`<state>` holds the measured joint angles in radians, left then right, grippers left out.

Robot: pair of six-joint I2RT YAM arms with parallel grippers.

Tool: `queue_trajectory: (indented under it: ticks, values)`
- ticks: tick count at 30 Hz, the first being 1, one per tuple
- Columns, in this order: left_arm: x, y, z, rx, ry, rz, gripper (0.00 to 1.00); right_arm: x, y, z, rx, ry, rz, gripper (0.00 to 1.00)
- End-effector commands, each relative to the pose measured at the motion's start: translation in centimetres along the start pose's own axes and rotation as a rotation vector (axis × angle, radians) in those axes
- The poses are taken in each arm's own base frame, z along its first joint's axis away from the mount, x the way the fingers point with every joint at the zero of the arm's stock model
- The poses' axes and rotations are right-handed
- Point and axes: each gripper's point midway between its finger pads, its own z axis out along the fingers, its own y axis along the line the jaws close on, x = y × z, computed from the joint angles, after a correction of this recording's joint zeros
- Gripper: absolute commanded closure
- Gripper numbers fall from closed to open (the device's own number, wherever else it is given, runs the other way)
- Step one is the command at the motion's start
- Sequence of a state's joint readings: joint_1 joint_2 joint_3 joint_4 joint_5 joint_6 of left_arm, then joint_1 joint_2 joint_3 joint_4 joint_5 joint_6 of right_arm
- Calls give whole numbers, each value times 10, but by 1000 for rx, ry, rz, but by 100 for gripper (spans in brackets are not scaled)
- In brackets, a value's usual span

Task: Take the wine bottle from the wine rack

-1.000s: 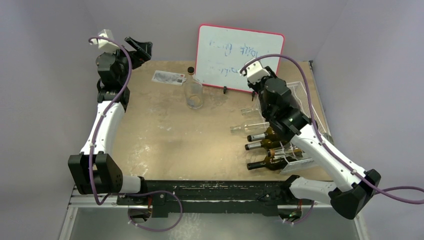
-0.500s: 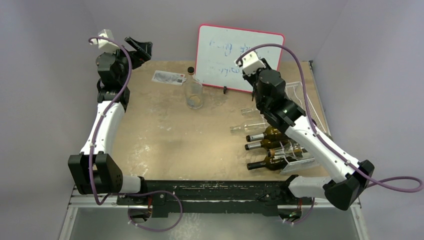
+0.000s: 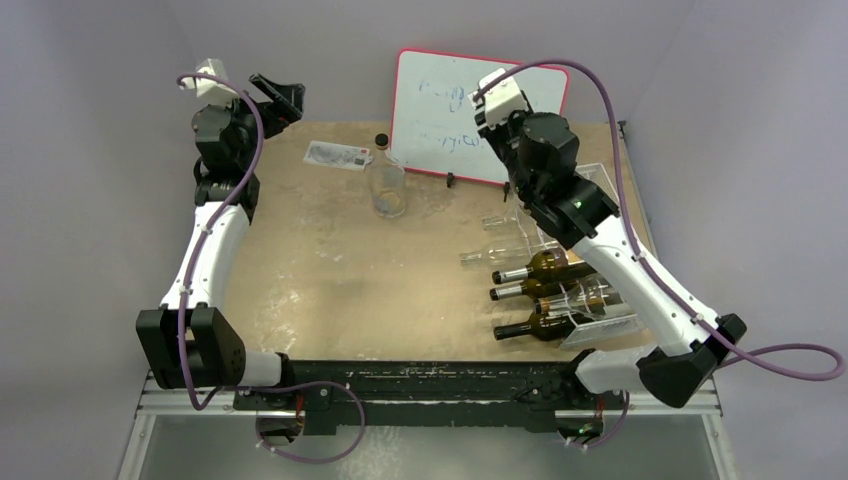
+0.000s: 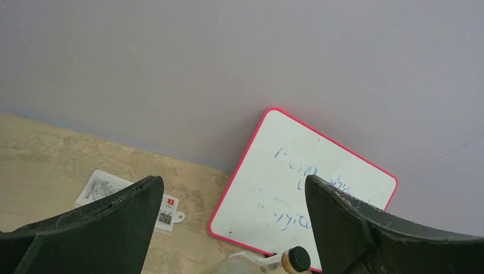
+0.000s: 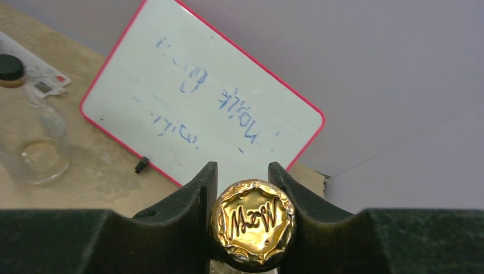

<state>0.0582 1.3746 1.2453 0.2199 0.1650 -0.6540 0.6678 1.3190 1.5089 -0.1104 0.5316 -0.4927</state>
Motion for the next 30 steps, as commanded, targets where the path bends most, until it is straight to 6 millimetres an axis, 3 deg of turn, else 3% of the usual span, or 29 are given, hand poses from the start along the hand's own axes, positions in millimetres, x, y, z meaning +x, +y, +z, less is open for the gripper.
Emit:
queue_trajectory:
  ticks: [1, 11, 15, 21, 30]
  values:
    - [-16, -5, 0, 24, -45, 7, 7, -114, -46, -29, 15, -376, 180, 100]
    - [-16, 0, 2, 8, -44, 10, 7, -156, 32, -6, -268, -519, 297, 100]
    - [-17, 2, 2, 5, -43, 5, 7, -163, 54, 3, -320, -560, 361, 100]
    - [-16, 3, 2, 4, -42, 6, 7, -158, 64, 23, -274, -586, 446, 100]
    - [-16, 3, 3, 5, -40, 5, 7, -151, 75, 36, -275, -570, 486, 100]
